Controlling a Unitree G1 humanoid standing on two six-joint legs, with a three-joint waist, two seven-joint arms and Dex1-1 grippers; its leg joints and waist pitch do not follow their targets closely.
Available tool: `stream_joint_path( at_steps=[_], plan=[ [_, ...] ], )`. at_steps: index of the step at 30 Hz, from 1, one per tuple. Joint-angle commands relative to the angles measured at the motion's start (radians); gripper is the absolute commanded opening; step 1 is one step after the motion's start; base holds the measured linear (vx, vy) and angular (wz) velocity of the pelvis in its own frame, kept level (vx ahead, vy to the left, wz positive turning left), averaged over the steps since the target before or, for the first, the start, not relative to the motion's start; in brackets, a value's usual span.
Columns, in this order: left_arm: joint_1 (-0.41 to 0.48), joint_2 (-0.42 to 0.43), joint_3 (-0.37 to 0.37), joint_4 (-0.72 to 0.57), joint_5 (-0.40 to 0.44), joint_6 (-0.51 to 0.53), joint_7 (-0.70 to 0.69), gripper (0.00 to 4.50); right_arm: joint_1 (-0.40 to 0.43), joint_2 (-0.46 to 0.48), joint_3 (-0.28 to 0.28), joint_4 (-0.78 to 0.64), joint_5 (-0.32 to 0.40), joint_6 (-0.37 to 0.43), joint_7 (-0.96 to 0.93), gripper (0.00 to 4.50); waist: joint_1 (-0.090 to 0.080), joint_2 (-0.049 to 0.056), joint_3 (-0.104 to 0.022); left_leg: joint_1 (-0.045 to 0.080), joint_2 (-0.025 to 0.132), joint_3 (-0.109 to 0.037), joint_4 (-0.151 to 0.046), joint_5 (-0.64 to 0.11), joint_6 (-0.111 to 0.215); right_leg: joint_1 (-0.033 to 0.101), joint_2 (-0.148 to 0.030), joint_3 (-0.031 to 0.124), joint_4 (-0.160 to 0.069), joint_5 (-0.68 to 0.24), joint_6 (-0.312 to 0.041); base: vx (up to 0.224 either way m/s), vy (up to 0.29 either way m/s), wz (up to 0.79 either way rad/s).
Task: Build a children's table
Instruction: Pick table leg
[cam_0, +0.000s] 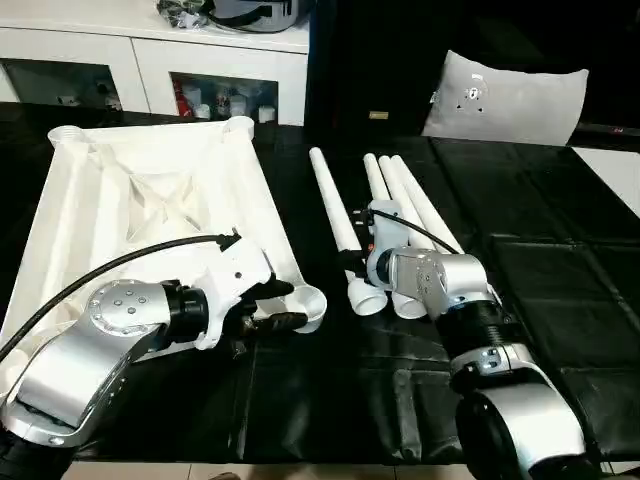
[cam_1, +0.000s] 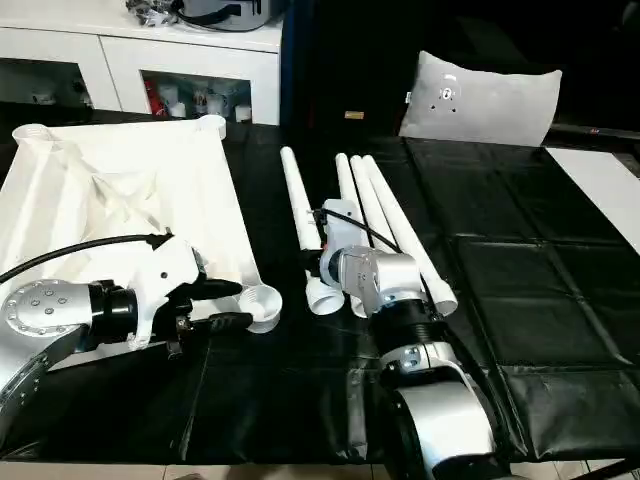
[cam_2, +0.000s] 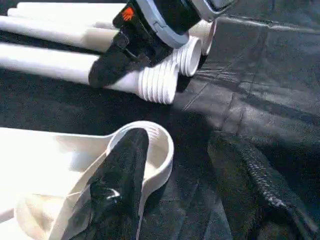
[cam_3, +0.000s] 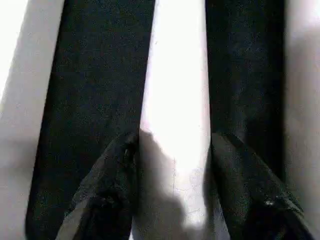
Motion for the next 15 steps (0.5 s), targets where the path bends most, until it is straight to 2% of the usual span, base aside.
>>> stream_joint_path(
  at_steps=[1,5,7,8,9,10,11,15],
  plan=[
    [-0.013,-0.006,-0.011,-0.007,-0.006,0.008,0.009,2.24,0.021,-0.019,0.028,-0.016,-0.031,-0.023,0.008,1.87,-0.004,0.027,-0.054,0.031,0.033,-0.003,-0.073,-0.184,-0.108,0.022,-0.043,0.018,-0.067,0.025,-0.154,0.000,0.000,0.00],
    [-0.024,-0.019,-0.016,0.003,0.007,0.000,0.029,2.24,0.021,-0.011,-0.014,-0.042,0.018,0.019,0.031,1.86,-0.006,0.027,-0.053,0.032,0.034,-0.003,-0.073,-0.199,-0.099,0.021,-0.042,0.019,-0.069,0.009,-0.156,0.000,0.000,0.00],
    [-0.033,-0.041,-0.008,0.024,0.021,-0.019,0.057,2.24,0.020,-0.007,-0.042,-0.062,0.043,-0.007,0.040,1.86,-0.004,0.026,-0.055,0.031,0.034,-0.003,-0.071,-0.178,-0.092,0.022,-0.043,0.019,-0.067,0.035,-0.160,0.000,0.000,0.00],
    [-0.053,-0.073,0.010,0.054,0.033,-0.036,0.099,2.24,0.027,0.001,-0.070,-0.099,0.080,-0.046,0.067,1.85,-0.004,0.026,-0.056,0.030,0.034,-0.003,-0.071,-0.171,-0.088,0.024,-0.043,0.019,-0.067,0.051,-0.160,0.000,0.000,0.00],
    [-0.053,-0.073,0.010,0.054,0.033,-0.036,0.099,2.24,0.027,0.001,-0.070,-0.099,0.080,-0.046,0.067,1.85,-0.002,0.025,-0.056,0.030,0.035,-0.002,-0.070,-0.168,-0.083,0.024,-0.043,0.021,-0.068,0.065,-0.159,0.000,0.000,0.00],
    [-0.077,-0.112,0.035,0.089,0.042,-0.049,0.149,2.53,0.038,0.009,-0.096,-0.145,0.124,-0.091,0.098,1.85,-0.003,0.021,-0.058,0.026,0.034,-0.003,-0.070,-0.146,-0.073,0.031,-0.044,0.020,-0.065,0.099,-0.162,0.000,0.000,0.00],
    [-0.077,-0.112,0.035,0.089,0.042,-0.049,0.149,2.60,0.038,0.009,-0.096,-0.145,0.124,-0.091,0.098,1.85,0.000,0.023,-0.060,0.029,0.036,-0.004,-0.068,-0.130,-0.065,0.030,-0.045,0.019,-0.063,0.126,-0.167,0.000,0.000,0.00],
    [-0.148,-0.231,0.138,0.155,-0.004,-0.002,0.273,2.70,0.084,0.009,-0.134,-0.305,0.257,-0.086,0.256,1.84,0.001,0.022,-0.060,0.026,0.034,-0.004,-0.067,-0.105,-0.039,0.037,-0.043,0.018,-0.062,0.189,-0.175,0.000,0.000,0.00]
  ],
)
